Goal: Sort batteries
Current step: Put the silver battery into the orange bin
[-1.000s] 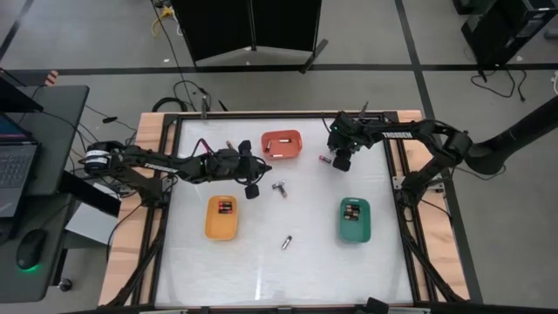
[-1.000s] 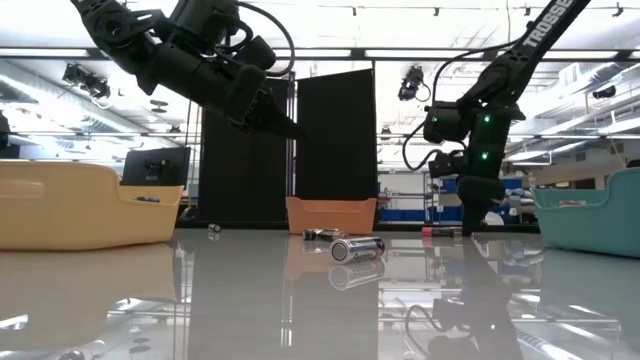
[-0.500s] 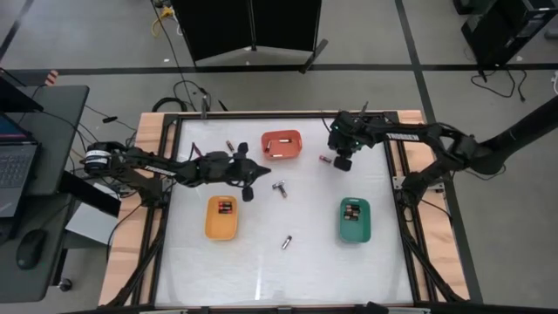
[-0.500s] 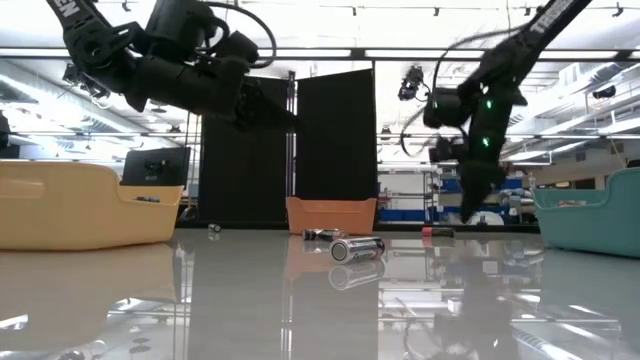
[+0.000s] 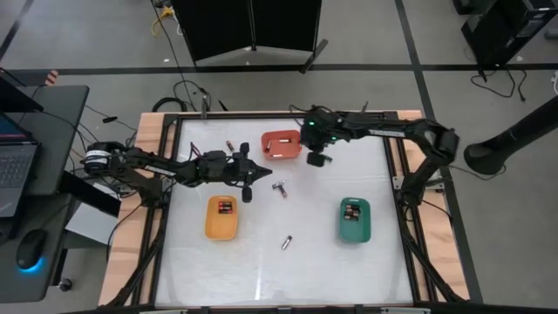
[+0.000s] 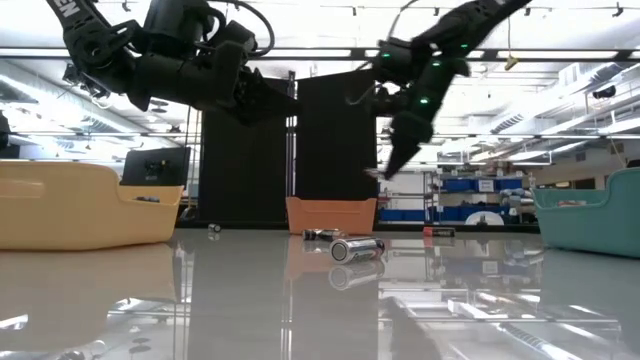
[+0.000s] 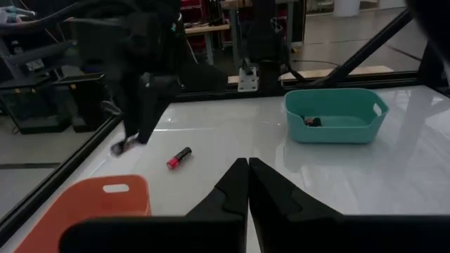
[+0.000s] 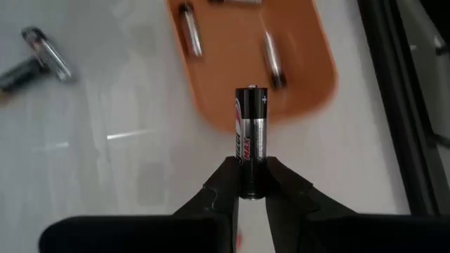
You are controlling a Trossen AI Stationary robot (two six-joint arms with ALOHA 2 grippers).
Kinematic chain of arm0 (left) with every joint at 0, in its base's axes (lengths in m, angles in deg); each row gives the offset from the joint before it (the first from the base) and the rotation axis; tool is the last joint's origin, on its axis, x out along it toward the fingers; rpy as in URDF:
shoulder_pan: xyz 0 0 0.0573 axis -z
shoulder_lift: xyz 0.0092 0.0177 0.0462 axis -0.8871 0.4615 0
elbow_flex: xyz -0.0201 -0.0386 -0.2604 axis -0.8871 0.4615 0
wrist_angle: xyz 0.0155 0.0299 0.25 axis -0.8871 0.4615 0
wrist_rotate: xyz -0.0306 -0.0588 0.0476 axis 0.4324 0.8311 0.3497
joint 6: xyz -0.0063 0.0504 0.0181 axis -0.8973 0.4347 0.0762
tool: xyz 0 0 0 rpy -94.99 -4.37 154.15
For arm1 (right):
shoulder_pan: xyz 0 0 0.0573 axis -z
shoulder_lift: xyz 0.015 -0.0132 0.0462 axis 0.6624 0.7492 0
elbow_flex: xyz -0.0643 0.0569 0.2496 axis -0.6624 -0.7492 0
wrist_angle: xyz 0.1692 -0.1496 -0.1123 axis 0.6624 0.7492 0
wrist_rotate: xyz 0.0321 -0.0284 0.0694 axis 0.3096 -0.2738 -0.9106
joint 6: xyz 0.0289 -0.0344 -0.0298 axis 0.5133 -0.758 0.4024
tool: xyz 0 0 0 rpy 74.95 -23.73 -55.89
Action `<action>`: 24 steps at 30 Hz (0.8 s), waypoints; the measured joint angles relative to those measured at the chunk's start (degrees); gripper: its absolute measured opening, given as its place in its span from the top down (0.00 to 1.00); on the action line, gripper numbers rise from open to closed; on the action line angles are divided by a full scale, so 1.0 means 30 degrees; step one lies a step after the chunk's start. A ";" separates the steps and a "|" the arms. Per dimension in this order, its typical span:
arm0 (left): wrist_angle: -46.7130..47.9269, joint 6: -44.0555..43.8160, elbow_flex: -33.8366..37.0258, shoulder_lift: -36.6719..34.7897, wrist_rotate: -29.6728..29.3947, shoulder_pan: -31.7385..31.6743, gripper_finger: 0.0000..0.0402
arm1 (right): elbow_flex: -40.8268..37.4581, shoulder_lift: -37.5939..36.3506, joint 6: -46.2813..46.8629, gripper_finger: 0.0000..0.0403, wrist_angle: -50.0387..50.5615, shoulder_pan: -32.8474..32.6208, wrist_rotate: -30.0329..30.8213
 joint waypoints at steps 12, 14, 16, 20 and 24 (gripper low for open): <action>0.0091 -0.0004 0.0000 0.0000 0.0033 0.0000 0.95 | 0.7308 0.6692 -0.1392 0.86 0.2263 -0.0354 -0.0057; 0.0098 -0.0007 0.0000 0.0000 0.0040 0.0000 0.95 | 0.8085 0.7518 -0.1439 0.86 0.2969 -0.0297 -0.0057; 0.0164 -0.0007 0.0000 0.0000 0.0040 0.0000 0.95 | 0.8581 0.8176 -0.1450 0.86 0.3441 -0.0290 -0.0057; 0.0211 -0.0007 0.0000 0.0000 0.0047 0.0000 0.95 | 0.8855 0.8883 -0.1454 0.86 0.3650 -0.0201 -0.0082; 0.0252 -0.0007 0.0000 0.0000 0.0047 0.0000 0.95 | 0.8858 0.8969 -0.1446 0.82 0.3669 -0.0093 -0.0086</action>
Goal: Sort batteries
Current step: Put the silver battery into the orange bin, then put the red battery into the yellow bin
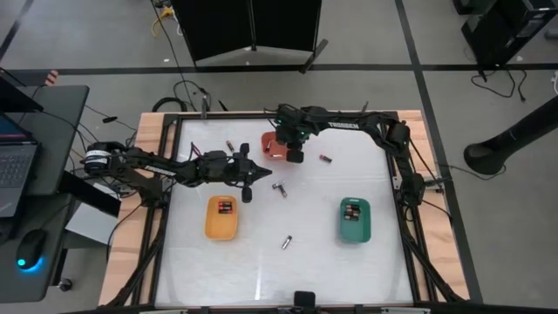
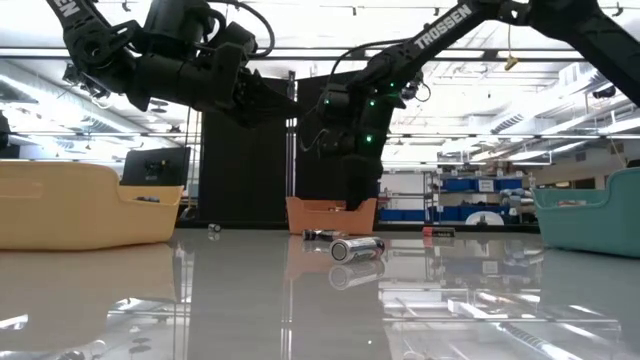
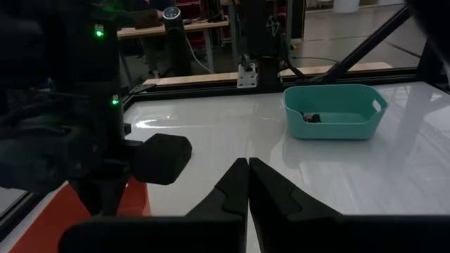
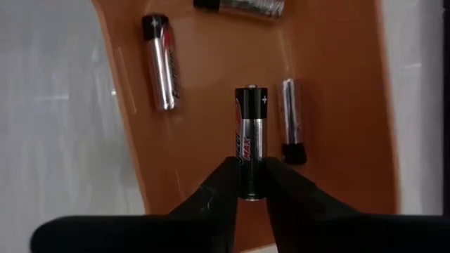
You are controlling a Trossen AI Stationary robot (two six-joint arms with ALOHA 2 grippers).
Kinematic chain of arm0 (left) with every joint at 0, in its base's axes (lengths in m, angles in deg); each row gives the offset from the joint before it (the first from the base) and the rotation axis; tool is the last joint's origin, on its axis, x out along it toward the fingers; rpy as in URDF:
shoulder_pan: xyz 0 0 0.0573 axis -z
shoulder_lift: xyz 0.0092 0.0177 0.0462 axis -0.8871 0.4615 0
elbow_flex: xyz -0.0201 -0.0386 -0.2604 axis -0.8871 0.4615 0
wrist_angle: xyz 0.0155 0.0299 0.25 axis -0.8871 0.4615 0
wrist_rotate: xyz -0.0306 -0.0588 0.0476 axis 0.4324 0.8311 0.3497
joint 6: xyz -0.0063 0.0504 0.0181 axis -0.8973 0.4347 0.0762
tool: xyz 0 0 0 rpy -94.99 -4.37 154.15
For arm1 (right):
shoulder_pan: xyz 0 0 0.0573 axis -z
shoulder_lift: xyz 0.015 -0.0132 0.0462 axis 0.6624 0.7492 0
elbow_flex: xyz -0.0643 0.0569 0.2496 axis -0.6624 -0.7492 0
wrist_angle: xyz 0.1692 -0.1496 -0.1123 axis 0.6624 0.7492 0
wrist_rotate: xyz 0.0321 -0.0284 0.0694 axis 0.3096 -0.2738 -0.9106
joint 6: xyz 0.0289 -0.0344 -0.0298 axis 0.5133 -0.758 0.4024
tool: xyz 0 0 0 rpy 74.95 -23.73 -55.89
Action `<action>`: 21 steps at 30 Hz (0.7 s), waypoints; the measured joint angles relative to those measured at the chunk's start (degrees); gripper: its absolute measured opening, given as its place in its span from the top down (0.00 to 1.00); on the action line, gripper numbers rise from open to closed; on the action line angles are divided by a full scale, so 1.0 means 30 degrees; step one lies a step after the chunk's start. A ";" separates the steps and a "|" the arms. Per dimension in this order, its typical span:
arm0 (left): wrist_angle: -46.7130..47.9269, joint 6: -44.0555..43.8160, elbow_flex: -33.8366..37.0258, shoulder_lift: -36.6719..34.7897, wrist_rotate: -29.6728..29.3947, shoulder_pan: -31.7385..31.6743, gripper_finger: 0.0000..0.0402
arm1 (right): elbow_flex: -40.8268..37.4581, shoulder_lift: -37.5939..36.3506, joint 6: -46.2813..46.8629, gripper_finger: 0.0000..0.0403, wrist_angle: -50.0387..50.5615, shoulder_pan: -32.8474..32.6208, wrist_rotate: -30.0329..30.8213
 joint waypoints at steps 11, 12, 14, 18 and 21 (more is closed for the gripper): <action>0.0102 -0.0068 0.0000 0.0000 0.0000 0.0000 0.95 | -0.0138 -0.0015 0.0219 0.79 -0.0316 0.0000 0.0002; 0.0109 -0.0073 0.0000 0.0000 0.0000 0.0000 0.95 | -0.0138 -0.0015 0.0223 0.79 -0.0367 -0.0007 0.0007; 0.0131 -0.0073 0.0000 0.0000 0.0000 0.0000 0.95 | -0.0138 -0.0015 0.0226 0.78 -0.0341 -0.0007 0.0000; 0.0323 -0.0073 0.0000 0.0000 0.0000 0.0000 0.95 | -0.0138 -0.0015 0.0233 0.75 -0.0497 -0.0022 0.0004; 0.0466 -0.0075 0.0000 0.0000 0.0000 0.0000 0.95 | -0.0138 -0.0015 0.0233 0.71 -0.0566 -0.0029 0.0007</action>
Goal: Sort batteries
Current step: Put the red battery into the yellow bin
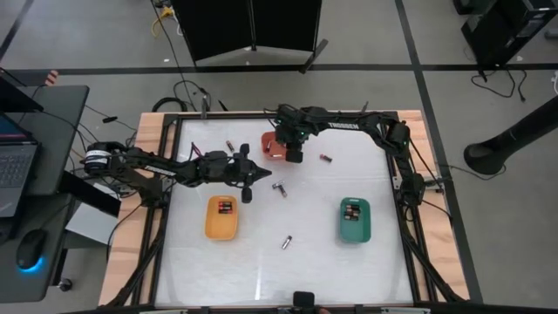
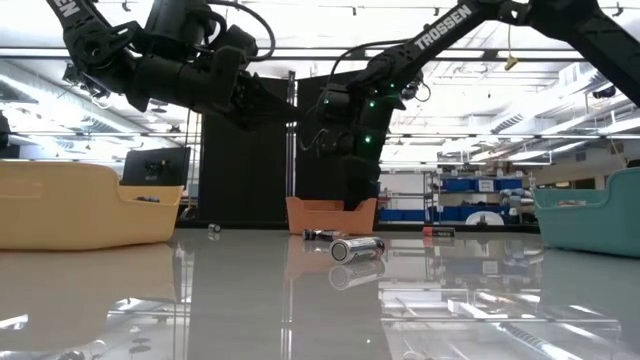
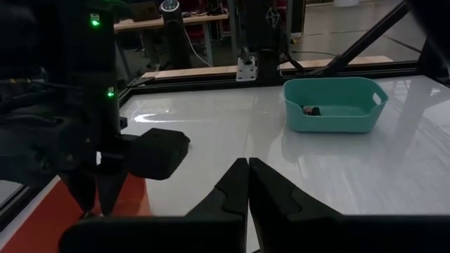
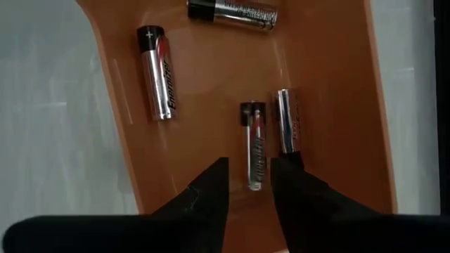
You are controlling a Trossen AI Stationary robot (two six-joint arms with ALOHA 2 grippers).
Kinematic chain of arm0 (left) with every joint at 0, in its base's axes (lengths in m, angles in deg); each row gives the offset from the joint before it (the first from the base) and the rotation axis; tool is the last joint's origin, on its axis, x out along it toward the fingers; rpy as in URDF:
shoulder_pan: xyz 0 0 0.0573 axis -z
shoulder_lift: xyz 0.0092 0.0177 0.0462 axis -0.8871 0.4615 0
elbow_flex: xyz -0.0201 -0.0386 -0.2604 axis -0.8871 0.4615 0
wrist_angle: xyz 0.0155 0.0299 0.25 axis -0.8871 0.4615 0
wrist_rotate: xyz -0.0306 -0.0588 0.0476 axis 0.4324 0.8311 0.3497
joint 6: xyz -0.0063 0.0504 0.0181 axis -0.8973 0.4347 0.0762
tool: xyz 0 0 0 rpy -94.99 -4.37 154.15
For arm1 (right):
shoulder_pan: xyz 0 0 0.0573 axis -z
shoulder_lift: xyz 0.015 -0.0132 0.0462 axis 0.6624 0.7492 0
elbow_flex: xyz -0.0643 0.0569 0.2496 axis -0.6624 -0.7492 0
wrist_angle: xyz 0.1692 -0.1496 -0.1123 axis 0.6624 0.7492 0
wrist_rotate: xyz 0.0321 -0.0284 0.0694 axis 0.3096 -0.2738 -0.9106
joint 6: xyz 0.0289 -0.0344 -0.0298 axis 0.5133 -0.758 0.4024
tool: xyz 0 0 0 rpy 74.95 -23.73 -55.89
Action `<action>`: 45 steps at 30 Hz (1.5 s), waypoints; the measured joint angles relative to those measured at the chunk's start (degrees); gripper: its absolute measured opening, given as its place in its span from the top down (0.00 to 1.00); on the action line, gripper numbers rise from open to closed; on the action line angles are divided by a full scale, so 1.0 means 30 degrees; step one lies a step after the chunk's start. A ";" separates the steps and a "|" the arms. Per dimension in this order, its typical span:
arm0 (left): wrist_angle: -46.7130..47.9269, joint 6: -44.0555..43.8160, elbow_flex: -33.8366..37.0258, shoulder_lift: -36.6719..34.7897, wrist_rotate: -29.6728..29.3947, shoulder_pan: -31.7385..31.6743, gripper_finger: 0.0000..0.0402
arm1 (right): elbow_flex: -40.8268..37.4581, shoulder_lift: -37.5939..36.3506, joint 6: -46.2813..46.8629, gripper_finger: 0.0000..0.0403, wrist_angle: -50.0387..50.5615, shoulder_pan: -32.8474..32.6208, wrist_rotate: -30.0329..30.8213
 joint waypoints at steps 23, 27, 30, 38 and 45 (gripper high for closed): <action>0.0590 0.0111 0.0007 0.0000 -0.0007 0.0036 0.95 | -0.9670 -0.9491 0.3366 0.98 -0.2663 -0.1311 0.0254; 0.0525 0.0075 0.0007 0.0000 -0.0007 0.0036 0.95 | -1.3341 -1.1991 0.4990 0.92 -0.4637 -0.1034 0.0256; 0.0510 0.0048 0.0004 0.0000 -0.0007 0.0036 0.95 | -1.5177 -1.3121 0.5794 0.88 -0.5881 -0.0660 0.0410; 0.0598 -0.0333 0.0007 -0.0006 -0.0007 0.0036 0.95 | -1.7451 -1.2608 0.5979 0.76 -0.7247 0.0923 0.0307; 0.0627 -0.0333 0.0007 0.0000 -0.0007 0.0036 0.95 | -1.7537 -1.0728 0.5909 0.65 -0.8387 0.1537 0.0073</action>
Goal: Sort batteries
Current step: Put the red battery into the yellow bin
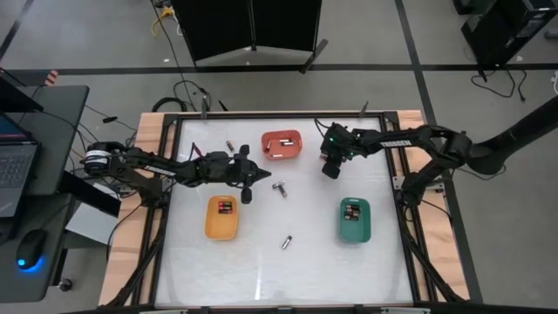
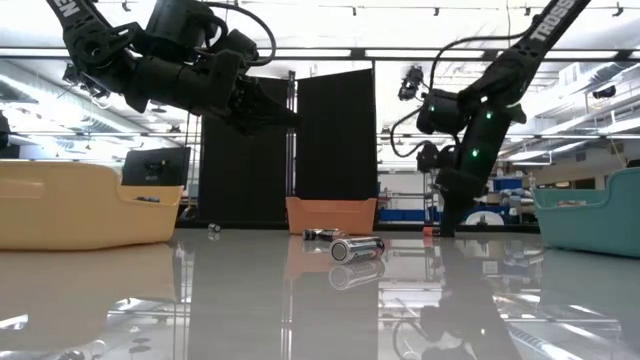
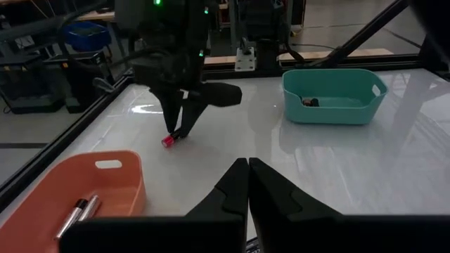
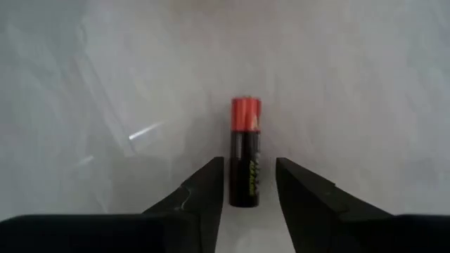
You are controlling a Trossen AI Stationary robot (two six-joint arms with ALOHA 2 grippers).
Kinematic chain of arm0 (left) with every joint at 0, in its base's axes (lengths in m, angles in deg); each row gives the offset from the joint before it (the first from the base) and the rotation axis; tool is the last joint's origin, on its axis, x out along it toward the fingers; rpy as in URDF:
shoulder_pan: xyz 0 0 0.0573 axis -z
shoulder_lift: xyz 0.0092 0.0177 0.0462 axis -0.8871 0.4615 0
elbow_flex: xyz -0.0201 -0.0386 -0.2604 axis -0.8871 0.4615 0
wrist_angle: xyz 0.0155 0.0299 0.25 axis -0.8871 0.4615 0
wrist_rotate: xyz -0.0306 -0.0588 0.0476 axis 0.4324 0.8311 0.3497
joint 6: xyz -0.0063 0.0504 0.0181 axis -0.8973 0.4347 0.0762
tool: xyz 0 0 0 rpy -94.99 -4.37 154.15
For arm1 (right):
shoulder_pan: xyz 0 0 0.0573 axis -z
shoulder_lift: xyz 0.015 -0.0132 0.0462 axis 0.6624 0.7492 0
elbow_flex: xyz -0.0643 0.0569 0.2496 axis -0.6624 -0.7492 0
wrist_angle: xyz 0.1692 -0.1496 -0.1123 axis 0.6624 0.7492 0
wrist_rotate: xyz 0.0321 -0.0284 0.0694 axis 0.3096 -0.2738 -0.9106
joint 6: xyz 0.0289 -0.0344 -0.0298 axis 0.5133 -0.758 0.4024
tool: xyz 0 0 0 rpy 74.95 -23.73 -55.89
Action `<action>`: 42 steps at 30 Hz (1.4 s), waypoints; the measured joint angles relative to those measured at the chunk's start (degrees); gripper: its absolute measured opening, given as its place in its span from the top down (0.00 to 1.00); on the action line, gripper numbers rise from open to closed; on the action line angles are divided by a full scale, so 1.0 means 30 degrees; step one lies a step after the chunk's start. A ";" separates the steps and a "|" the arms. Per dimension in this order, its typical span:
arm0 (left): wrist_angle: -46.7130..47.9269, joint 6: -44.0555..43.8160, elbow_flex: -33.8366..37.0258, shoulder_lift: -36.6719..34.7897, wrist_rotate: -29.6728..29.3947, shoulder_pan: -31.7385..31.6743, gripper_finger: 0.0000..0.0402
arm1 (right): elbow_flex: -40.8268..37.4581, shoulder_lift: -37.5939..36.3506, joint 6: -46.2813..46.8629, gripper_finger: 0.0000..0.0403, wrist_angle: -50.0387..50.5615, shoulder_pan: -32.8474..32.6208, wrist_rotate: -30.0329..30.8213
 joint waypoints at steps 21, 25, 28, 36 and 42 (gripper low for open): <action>-0.5881 -0.2601 -0.0007 0.2312 0.0343 0.0015 0.95 | -0.0983 -0.1814 0.1070 0.86 -0.3211 -0.2751 0.1449; -1.0339 -0.3476 -0.0007 0.5021 0.0464 0.0009 0.95 | -0.2957 -0.2389 0.1840 0.86 -0.9904 -0.4566 0.1158; -1.3642 -0.3519 -0.0007 0.6602 0.0882 -0.0036 0.95 | -0.4296 -0.2496 0.1693 0.86 -1.5342 -0.5870 0.1135; -1.5461 -0.3497 -0.1268 0.7548 0.1000 -0.0033 0.91 | -0.4874 -0.2495 0.0428 0.86 -2.3037 -0.8259 0.1100; -1.4818 -0.2500 -0.2722 0.7548 0.1428 0.0262 0.76 | -0.4881 -0.2576 -0.0249 0.86 -2.4192 -0.9086 0.1093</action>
